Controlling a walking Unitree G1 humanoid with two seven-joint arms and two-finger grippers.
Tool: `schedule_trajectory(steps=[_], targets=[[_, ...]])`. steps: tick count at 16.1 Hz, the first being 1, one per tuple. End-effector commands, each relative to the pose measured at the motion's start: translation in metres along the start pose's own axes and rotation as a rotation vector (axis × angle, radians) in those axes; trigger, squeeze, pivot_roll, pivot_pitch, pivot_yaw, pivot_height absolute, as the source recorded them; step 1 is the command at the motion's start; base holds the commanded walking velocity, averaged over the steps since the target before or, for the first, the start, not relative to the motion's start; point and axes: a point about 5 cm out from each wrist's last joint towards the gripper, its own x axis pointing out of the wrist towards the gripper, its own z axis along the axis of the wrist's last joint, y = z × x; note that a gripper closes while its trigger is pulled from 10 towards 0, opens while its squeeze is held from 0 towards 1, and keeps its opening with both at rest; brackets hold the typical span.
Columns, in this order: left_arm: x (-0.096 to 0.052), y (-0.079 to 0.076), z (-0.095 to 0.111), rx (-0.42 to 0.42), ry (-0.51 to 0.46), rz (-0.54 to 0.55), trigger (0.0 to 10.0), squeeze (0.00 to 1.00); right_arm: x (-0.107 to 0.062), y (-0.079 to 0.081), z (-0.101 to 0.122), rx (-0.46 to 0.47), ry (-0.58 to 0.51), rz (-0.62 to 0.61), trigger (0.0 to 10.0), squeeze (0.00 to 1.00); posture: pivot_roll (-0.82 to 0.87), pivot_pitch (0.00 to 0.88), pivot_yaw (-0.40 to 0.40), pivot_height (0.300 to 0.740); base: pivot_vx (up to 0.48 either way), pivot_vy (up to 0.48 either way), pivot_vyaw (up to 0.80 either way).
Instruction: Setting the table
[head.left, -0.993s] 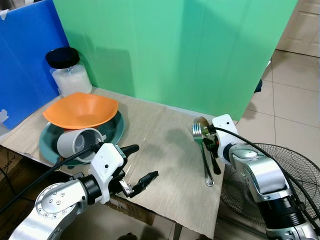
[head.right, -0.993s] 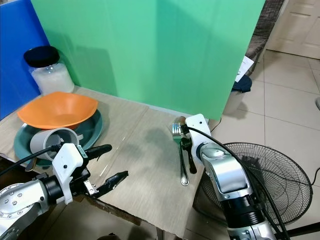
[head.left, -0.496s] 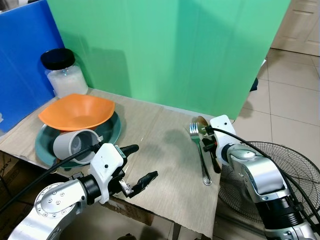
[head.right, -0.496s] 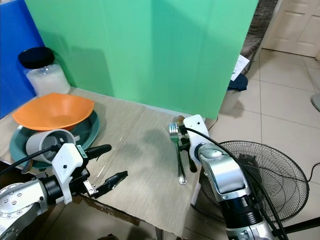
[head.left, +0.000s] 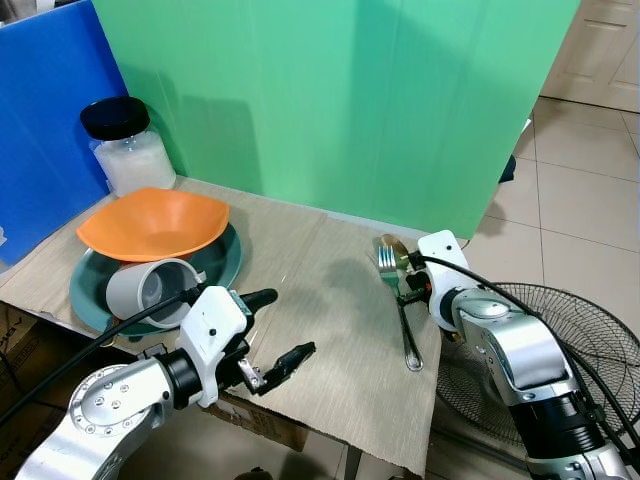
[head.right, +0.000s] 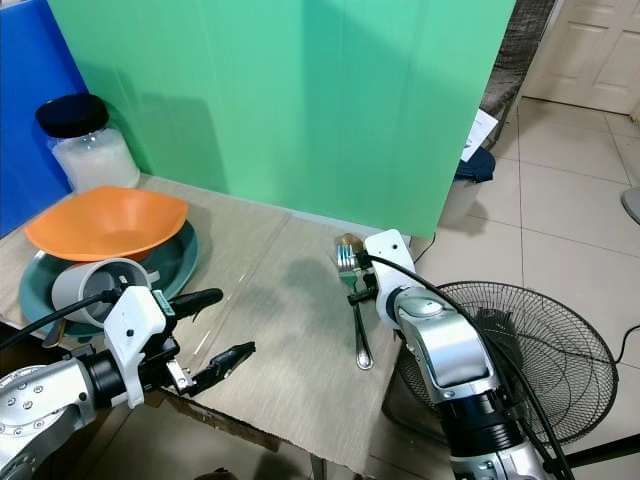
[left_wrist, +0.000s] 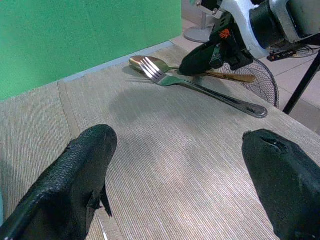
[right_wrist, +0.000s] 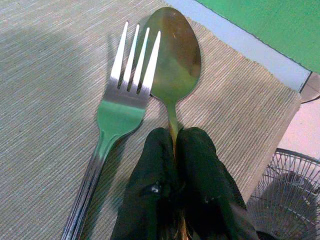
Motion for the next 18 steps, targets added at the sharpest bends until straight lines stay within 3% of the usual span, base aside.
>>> schedule_trajectory(steps=[1,6,8,10,12,13,14,16,18], targets=[[0.0,0.002,0.0,0.015,0.005,0.004,10.0,0.0,-0.002,-0.003,0.008,0.014,-0.023,-0.007,0.0,0.0,0.15,0.0,0.032,0.74,0.0,0.0,0.0],[0.003,0.01,0.008,0.038,-0.04,0.055,10.0,0.0,-0.016,-0.012,0.032,0.086,-0.161,-0.047,0.0,0.0,0.15,0.0,0.03,0.74,0.0,0.0,0.0],[0.006,0.018,0.016,0.038,-0.1,0.124,10.0,0.0,-0.033,-0.019,0.048,0.175,-0.32,-0.074,0.0,0.0,0.16,0.0,0.018,0.74,0.0,0.0,0.0],[0.012,0.019,0.023,0.019,-0.161,0.179,10.0,0.0,-0.057,-0.017,0.053,0.193,-0.483,-0.051,0.0,0.0,0.15,0.0,0.018,0.74,0.0,0.0,0.0],[0.023,0.016,0.026,0.028,-0.183,0.258,10.0,0.0,-0.082,-0.01,0.044,0.244,-0.564,-0.047,0.0,0.0,0.14,0.0,0.036,0.74,0.0,0.0,0.0],[0.026,0.016,0.027,0.011,-0.186,0.313,10.0,0.0,-0.092,-0.011,0.041,0.233,-0.618,-0.103,6.2,0.0,0.13,0.0,0.039,0.74,0.0,0.0,0.0],[0.029,0.017,0.028,-0.011,-0.194,0.374,10.0,0.0,-0.099,-0.008,0.037,0.273,-0.638,-0.095,10.0,0.0,0.13,0.0,0.038,0.74,0.0,0.0,0.0],[0.034,0.013,0.034,-0.003,-0.219,0.425,10.0,0.0,-0.108,-0.008,0.027,0.232,-0.635,-0.174,10.0,0.0,0.12,0.0,0.032,0.74,0.0,0.0,0.0],[0.034,0.016,0.032,-0.004,-0.213,0.47,10.0,0.0,-0.109,-0.003,0.019,0.246,-0.598,-0.196,10.0,0.0,0.12,0.0,0.042,0.74,0.0,0.0,-0.8]])
